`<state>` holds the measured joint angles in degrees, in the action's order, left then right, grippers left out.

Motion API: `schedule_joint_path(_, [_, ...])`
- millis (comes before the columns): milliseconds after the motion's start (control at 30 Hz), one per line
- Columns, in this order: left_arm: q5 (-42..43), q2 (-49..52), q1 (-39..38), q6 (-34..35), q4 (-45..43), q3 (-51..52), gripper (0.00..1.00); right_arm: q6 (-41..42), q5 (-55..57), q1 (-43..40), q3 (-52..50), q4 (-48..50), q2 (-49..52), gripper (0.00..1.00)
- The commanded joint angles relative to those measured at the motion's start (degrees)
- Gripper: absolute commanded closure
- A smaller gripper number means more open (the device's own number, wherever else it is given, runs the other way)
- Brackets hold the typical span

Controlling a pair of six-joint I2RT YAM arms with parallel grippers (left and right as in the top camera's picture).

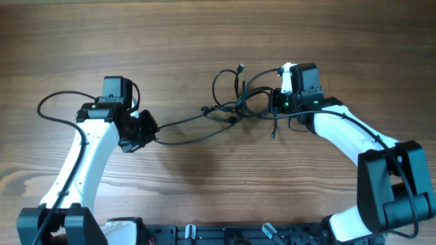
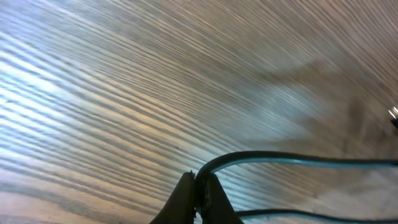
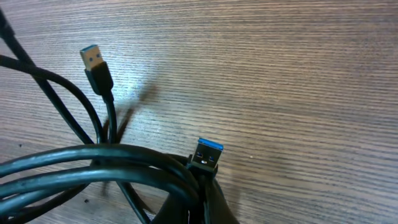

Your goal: Untangle cables

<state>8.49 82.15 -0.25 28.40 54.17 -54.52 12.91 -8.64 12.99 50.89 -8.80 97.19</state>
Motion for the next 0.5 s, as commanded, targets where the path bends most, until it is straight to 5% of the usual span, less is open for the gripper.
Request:
schedule_joint_path(0, [-27.7, -1.3, 2.7, 7.5, 2.0, 0.3, 0.96, 2.7, 21.4, -5.6, 0.0, 0.2, 0.7, 0.96])
schedule_joint_path(167, [-27.9, -1.2, 2.7, 8.1, -1.2, 2.7, 0.96, 4.1, 18.9, -9.2, 0.0, 0.3, 0.7, 0.96])
schedule_joint_path(267, [-25.7, -1.1, 2.7, 8.1, -5.7, 5.0, 0.96, -0.6, 7.6, -10.3, 0.0, 0.9, 0.7, 0.94])
schedule_joint_path(467, [-0.2, 0.5, 2.7, -8.9, -18.2, 8.4, 0.96, -11.8, -24.4, -10.3, 0.0, 1.1, 0.7, 0.75])
